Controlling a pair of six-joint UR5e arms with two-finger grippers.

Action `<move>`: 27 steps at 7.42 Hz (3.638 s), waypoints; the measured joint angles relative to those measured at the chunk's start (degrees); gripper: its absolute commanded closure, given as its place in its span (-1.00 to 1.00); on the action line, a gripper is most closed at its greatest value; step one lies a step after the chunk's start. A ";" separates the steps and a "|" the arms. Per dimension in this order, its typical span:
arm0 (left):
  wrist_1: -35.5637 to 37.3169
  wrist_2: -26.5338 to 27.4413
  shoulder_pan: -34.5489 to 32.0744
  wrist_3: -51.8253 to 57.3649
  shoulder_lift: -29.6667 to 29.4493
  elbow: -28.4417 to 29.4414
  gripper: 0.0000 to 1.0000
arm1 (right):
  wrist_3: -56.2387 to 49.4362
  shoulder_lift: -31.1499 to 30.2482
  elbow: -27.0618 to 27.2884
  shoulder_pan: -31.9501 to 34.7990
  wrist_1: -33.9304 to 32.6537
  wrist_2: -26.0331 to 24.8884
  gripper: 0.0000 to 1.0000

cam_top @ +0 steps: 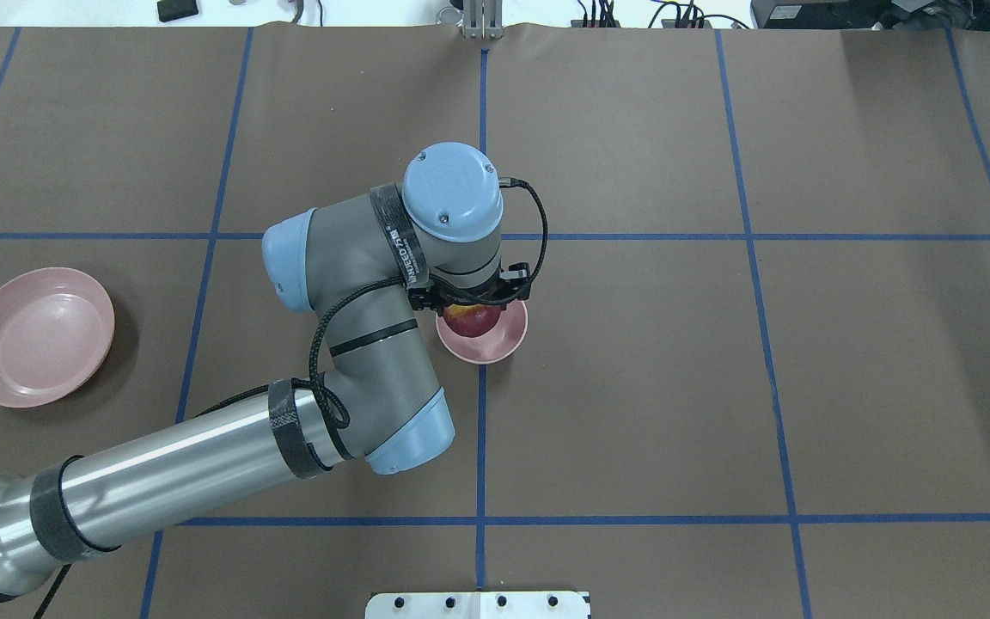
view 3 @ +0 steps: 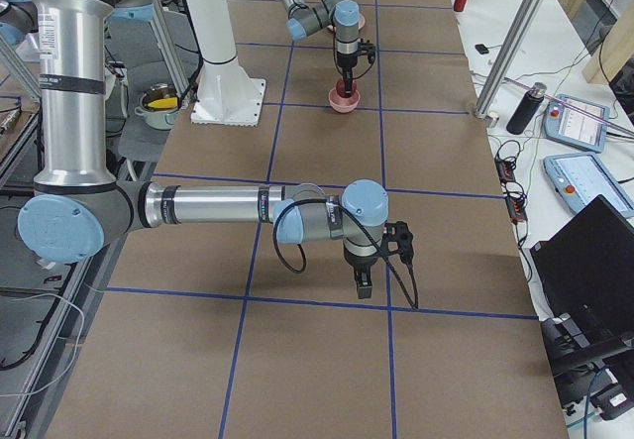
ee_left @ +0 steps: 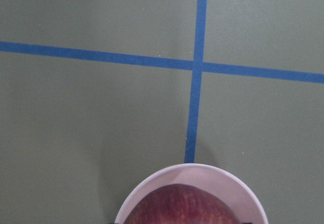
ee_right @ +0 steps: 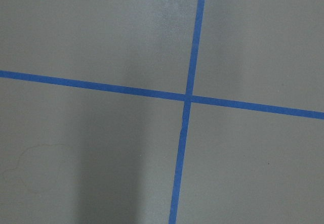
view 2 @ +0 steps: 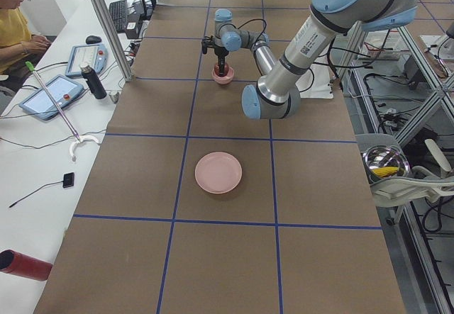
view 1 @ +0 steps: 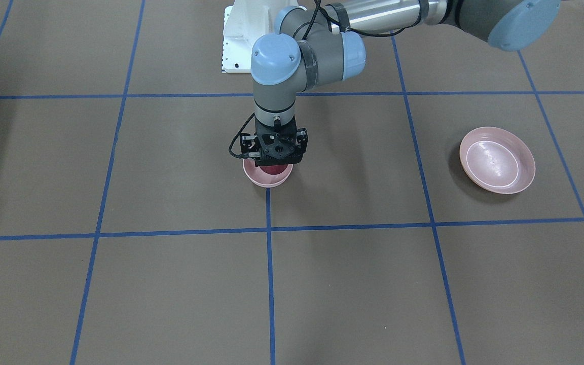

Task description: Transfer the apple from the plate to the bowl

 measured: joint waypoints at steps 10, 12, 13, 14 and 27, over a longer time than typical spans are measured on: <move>-7.64 1.55 0.65 -0.61 0.08 3.39 -0.96 | 0.02 -0.07 0.15 0.00 0.00 -0.01 -1.00; -7.18 1.55 0.33 -0.14 2.08 -1.03 -0.96 | 0.05 -0.07 0.10 0.00 -0.02 -0.02 -1.00; -6.76 1.33 -0.33 1.54 4.98 -4.87 -0.96 | 0.08 -0.08 0.05 0.00 -0.05 0.00 -1.00; -4.89 0.14 -2.10 5.51 8.76 -9.76 -0.96 | 0.09 -0.14 0.03 0.00 -0.07 0.02 -1.00; -0.20 -26.46 -62.23 87.28 59.18 -14.29 -0.96 | 0.11 -0.88 0.72 0.00 0.00 0.24 -1.00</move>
